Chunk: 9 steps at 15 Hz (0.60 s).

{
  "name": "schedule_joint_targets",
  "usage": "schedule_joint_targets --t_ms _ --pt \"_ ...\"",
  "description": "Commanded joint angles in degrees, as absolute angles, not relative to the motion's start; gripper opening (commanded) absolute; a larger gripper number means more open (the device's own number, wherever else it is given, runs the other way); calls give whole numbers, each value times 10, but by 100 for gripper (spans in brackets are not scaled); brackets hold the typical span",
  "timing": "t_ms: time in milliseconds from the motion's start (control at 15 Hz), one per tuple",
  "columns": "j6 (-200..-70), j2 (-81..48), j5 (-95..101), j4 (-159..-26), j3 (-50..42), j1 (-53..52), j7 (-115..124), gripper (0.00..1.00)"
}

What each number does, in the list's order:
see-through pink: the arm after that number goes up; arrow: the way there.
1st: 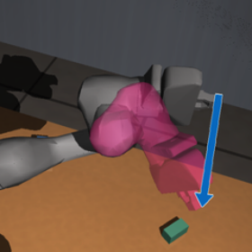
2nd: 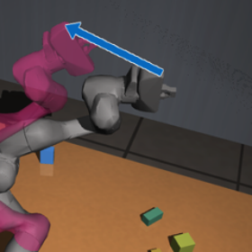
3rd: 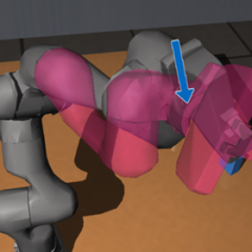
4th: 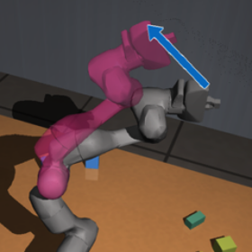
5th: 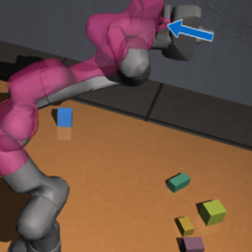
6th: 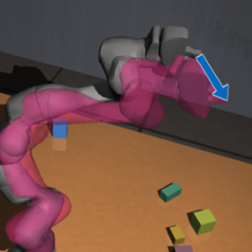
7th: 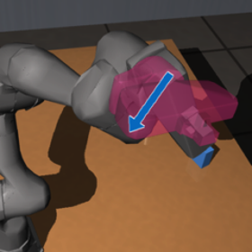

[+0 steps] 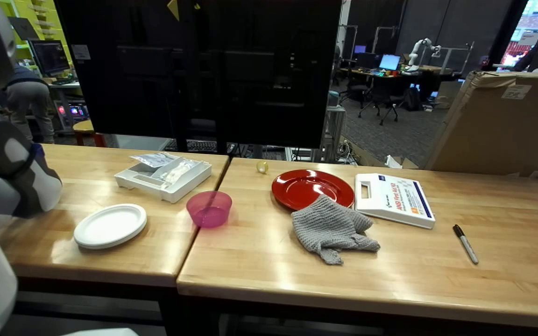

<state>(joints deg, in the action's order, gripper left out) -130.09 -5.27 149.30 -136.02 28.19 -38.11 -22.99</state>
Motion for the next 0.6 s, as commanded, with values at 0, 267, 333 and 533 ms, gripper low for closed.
schedule_joint_targets --t_ms 0,267,333,533 --pt "-1319 -72 1492 -1331 282 -380 -249 100" --pt "-1327 -84 1492 -1317 281 -381 -258 100" --pt "-1329 -86 1493 -1314 281 -382 -259 100" --pt "-1331 -94 1493 -1305 280 -383 -264 100"
